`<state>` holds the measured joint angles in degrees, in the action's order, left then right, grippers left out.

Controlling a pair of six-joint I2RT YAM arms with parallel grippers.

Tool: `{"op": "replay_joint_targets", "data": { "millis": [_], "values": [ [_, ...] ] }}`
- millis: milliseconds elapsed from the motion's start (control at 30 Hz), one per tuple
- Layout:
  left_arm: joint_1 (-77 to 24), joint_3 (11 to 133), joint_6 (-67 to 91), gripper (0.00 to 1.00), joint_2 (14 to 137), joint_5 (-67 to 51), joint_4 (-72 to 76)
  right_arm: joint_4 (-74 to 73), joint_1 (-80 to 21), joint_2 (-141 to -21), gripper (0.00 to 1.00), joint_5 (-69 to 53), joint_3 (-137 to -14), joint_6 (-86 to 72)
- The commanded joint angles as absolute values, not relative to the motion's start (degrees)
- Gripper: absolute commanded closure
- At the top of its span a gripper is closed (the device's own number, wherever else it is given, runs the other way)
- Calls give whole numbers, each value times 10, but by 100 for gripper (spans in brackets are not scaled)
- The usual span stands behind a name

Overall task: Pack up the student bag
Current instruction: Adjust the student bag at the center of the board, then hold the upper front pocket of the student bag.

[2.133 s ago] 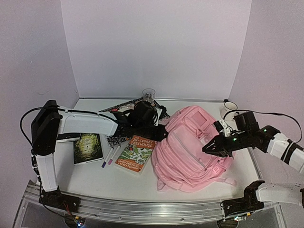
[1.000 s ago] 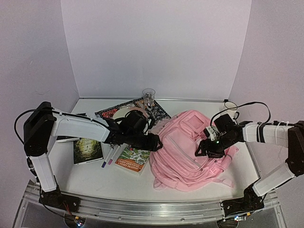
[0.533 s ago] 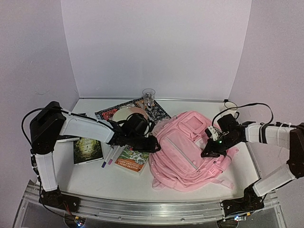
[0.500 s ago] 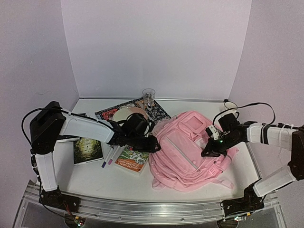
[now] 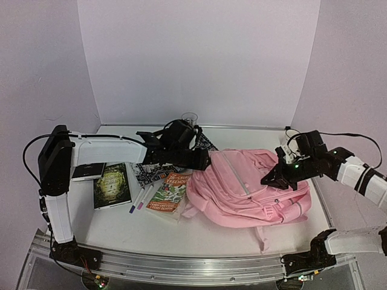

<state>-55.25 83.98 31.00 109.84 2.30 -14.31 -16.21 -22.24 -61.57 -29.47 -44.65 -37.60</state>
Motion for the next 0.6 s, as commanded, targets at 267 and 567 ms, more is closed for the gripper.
{"op": "replay_joint_targets", "data": {
  "millis": [267, 567],
  "values": [
    [-568, 844, 326, 25, 989, 146, -150, -89, -269, -579, 100, -175, -529, -509],
    [-579, 794, 361, 24, 902, 176, -177, -50, -314, -606, 100, -95, -527, -559]
  ]
}}
